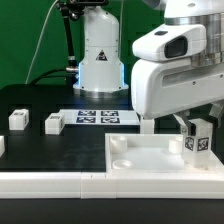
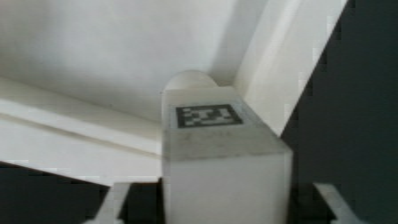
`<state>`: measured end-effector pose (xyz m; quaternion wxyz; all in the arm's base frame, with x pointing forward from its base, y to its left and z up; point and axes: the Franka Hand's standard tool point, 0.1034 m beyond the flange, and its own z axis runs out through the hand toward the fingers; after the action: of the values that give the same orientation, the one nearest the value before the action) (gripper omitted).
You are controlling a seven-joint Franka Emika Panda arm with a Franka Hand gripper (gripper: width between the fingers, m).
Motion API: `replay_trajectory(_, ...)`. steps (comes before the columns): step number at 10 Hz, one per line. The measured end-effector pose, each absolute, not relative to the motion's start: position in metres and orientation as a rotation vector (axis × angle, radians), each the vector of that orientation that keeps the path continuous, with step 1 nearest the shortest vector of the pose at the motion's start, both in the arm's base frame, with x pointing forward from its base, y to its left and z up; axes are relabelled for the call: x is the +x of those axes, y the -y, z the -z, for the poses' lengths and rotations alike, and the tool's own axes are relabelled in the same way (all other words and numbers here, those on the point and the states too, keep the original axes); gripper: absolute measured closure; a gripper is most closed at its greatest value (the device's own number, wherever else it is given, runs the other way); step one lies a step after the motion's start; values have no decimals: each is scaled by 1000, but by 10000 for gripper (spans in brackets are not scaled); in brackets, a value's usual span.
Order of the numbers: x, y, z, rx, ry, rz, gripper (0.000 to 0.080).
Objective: Assemble one leg
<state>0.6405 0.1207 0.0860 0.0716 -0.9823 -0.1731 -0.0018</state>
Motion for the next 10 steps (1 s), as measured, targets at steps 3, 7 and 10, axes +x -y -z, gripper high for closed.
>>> replay_trajectory(3,640,-120,-85,-2989,102,-25,500)
replay_trajectory(7,643,-117,-85,-2929,-663,21,499)
replay_trajectory(10,642,-116,-84,-2769,-1201,31,499)
